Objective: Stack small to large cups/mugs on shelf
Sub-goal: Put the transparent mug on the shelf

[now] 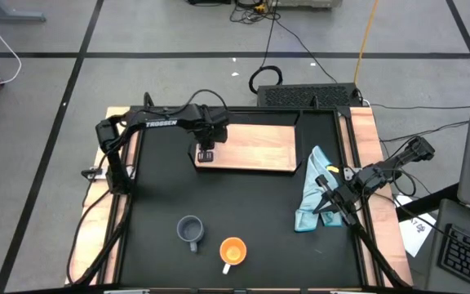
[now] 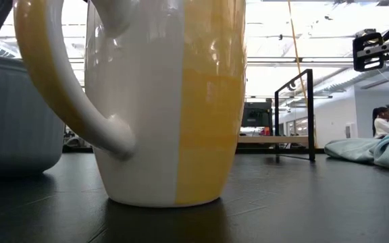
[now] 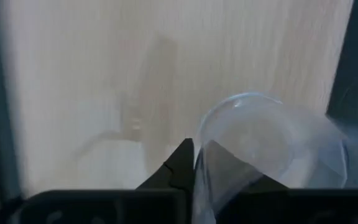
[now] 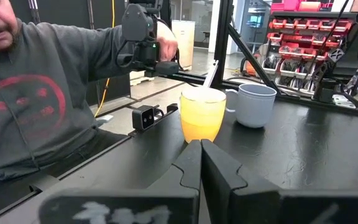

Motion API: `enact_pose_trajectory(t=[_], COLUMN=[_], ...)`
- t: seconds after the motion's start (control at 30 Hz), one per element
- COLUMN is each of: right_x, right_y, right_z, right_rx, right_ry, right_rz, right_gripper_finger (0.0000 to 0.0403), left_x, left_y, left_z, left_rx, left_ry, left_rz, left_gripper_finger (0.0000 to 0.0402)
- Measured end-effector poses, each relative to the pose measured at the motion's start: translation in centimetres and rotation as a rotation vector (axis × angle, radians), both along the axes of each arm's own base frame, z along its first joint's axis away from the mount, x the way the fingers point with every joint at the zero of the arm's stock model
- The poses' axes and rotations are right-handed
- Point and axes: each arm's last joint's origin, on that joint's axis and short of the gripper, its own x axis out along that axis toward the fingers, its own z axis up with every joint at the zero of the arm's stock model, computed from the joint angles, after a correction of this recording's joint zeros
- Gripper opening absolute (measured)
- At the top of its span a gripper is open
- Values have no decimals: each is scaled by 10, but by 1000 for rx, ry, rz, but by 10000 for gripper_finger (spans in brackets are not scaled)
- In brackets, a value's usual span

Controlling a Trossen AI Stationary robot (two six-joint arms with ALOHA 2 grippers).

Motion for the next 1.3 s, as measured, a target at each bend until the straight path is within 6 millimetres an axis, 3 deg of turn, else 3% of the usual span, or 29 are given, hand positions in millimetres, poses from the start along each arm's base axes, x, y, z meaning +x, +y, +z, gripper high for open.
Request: enact_pose_trajectory(t=[0.47, 0.97, 1.3], right_x=[0, 0, 0], right_y=[0, 0, 0], right_z=[0, 0, -1], right_rx=[-7, -9, -9], right_ry=[-3, 0, 1], right_rz=[0, 0, 0], right_gripper_finger=[0, 0, 0], left_x=[4, 13, 12], left_y=[2, 2, 3], left_z=[1, 12, 13], left_rx=[13, 2, 27], left_ry=[-38, -94, -76], left_rz=[10, 11, 26], left_gripper_finger=[63, 215, 230])
